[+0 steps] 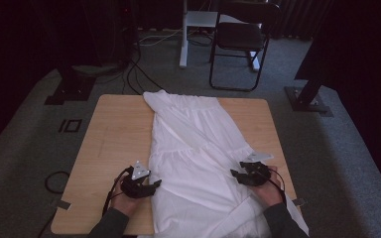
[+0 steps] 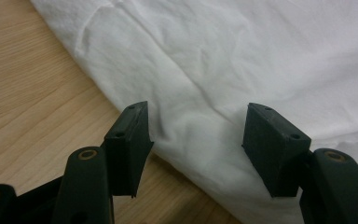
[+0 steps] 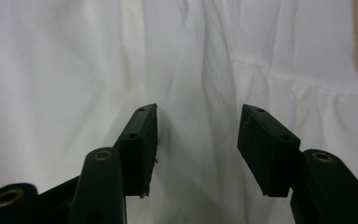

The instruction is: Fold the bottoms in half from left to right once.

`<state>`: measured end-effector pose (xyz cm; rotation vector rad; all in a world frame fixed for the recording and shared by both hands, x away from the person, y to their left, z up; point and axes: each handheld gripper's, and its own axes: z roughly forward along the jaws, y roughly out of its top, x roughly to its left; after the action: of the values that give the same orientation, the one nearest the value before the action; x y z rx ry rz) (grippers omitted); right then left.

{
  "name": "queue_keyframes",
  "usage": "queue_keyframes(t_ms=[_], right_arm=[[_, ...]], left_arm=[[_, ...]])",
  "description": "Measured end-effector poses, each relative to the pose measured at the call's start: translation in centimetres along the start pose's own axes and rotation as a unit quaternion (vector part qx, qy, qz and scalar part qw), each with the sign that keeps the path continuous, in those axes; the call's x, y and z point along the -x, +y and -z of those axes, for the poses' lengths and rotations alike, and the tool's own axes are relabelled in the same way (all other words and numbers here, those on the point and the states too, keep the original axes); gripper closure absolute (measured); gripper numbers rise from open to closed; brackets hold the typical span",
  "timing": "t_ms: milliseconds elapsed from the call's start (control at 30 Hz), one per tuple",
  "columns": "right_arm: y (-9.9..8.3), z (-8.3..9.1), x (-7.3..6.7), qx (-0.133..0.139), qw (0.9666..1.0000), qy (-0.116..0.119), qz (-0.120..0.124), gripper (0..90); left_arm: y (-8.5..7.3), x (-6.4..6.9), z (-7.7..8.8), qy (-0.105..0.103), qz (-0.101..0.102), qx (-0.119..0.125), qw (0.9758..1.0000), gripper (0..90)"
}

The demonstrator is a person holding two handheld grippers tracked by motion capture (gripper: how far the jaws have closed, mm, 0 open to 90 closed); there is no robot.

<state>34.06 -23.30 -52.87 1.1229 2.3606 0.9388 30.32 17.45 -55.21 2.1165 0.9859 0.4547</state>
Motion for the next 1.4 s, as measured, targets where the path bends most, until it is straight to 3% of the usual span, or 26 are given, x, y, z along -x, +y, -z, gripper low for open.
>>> queue_keyframes(t_ms=[33, 67, 100, 133, 167, 200, 267, 300, 333, 433, 533, 633, 733, 800, 900, 933, 1033, 1100, 1133, 1167, 1200, 1233, 1267, 1333, 1400], right_arm=[[0.1, -0.5, 0.5, -0.017, 0.9997, -0.011, 0.013, 82.7], [0.1, -0.5, 0.5, -0.017, 0.9997, -0.011, 0.013, 82.7], [0.3, 1.0, 1.3, 0.006, 0.9994, -0.034, -0.005, 88.2], [0.5, 2.3, 1.8, 0.031, 0.9986, -0.041, -0.014, 88.4], [0.5, 2.3, 1.8, 0.031, 0.9986, -0.041, -0.014, 88.4], [0.7, 3.7, 2.2, 0.056, 0.9969, -0.052, -0.02, 88.4], [1.0, 7.0, 3.5, 0.105, 0.9901, -0.085, -0.036, 88.3], [1.0, 8.1, 4.1, 0.122, 0.9858, -0.104, -0.05, 88.2], [0.9, 8.6, 4.7, 0.123, 0.9838, -0.115, -0.061, 88.2], [-0.5, 7.6, 6.6, 0.092, 0.9841, -0.125, -0.087, 88.1], [-3.0, 4.1, 8.1, 0.023, 0.987, -0.121, -0.103, 87.5], [-5.1, 2.0, 8.9, -0.007, 0.9859, -0.109, -0.127, 84.1], [-5.7, 1.7, 9.0, -0.014, 0.9851, -0.108, -0.133, 74.8], [-5.5, 2.4, 8.8, -0.006, 0.9833, -0.122, -0.135, 64.2], [-4.5, 4.3, 8.1, 0.043, 0.9819, -0.125, -0.136, 55.0], [-4.0, 5.0, 7.5, 0.063, 0.983, -0.113, -0.13, 52.5], [-3.0, 5.3, 6.3, 0.084, 0.9872, -0.07, -0.116, 45.7], [-2.7, 4.4, 5.7, 0.072, 0.9901, -0.045, -0.112, 42.0], [-2.7, 3.3, 5.5, 0.041, 0.9932, -0.041, -0.1, 41.5], [-2.7, 2.7, 5.4, 0.019, 0.9946, -0.049, -0.09, 43.0], [-2.8, 1.9, 5.4, -0.007, 0.9946, -0.071, -0.075, 49.6], [-3.0, 1.5, 5.6, -0.024, 0.993, -0.092, -0.069, 57.8], [-3.3, 1.5, 6.3, -0.021, 0.9911, -0.095, -0.091, 68.5], [-3.7, 2.4, 7.5, 0.005, 0.9869, -0.094, -0.131, 77.6], [-4.1, 4.0, 8.5, 0.035, 0.9811, -0.1, -0.162, 80.0]], left_arm=[[0.0, 0.2, -0.2, 0.0, -0.005, -0.004, 1.0, 41.2], [0.0, 0.2, -0.2, 0.0, -0.005, -0.004, 1.0, 41.2], [0.0, 0.4, -0.3, 0.0, -0.01, -0.008, 0.9999, 41.2], [0.0, 0.4, -0.4, -0.001, -0.011, -0.01, 0.9999, 41.2], [0.0, 0.4, -0.4, -0.001, -0.011, -0.01, 0.9999, 41.2], [0.0, 0.5, -0.5, -0.006, -0.01, -0.013, 0.9999, 41.2], [-0.1, 0.7, -0.7, -0.014, -0.013, -0.017, 0.9997, 41.1], [0.0, 1.3, -0.9, -0.008, -0.03, -0.021, 0.9993, 40.6], [0.0, 1.4, -1.0, -0.013, -0.028, -0.023, 0.9993, 40.7], [0.2, 1.6, -1.2, -0.015, -0.029, -0.021, 0.9992, 40.3], [0.5, 1.6, -1.4, -0.006, -0.034, -0.026, 0.9991, 40.0], [1.3, 1.5, -1.6, -0.004, -0.022, -0.011, 0.9997, 40.0], [2.6, 1.4, -2.4, -0.004, -0.013, 0.007, 0.9999, 38.2], [3.5, 1.3, -3.2, -0.005, 0.001, 0.015, 0.9999, 37.3], [4.7, 1.2, -4.4, -0.013, 0.022, 0.023, 0.9994, 36.7], [4.9, 1.3, -4.7, -0.015, 0.027, 0.021, 0.9993, 36.6], [5.4, 2.2, -5.6, -0.015, 0.02, 0.005, 0.9997, 36.5], [5.3, 3.0, -6.2, -0.002, 0.005, -0.021, 0.9998, 39.3], [5.1, 3.2, -6.4, -0.002, -0.001, -0.023, 0.9997, 44.5], [5.0, 3.4, -6.3, -0.008, -0.004, -0.019, 0.9998, 48.4], [5.1, 3.3, -6.2, -0.013, -0.007, -0.023, 0.9996, 61.6], [5.1, 3.3, -6.0, -0.004, -0.009, -0.029, 0.9995, 71.8], [5.1, 3.2, -5.9, 0.001, -0.014, -0.03, 0.9995, 82.8], [4.8, 2.5, -5.3, -0.001, -0.011, -0.032, 0.9994, 86.4], [4.4, 1.3, -4.3, 0.006, 0.003, -0.025, 0.9997, 87.1]])
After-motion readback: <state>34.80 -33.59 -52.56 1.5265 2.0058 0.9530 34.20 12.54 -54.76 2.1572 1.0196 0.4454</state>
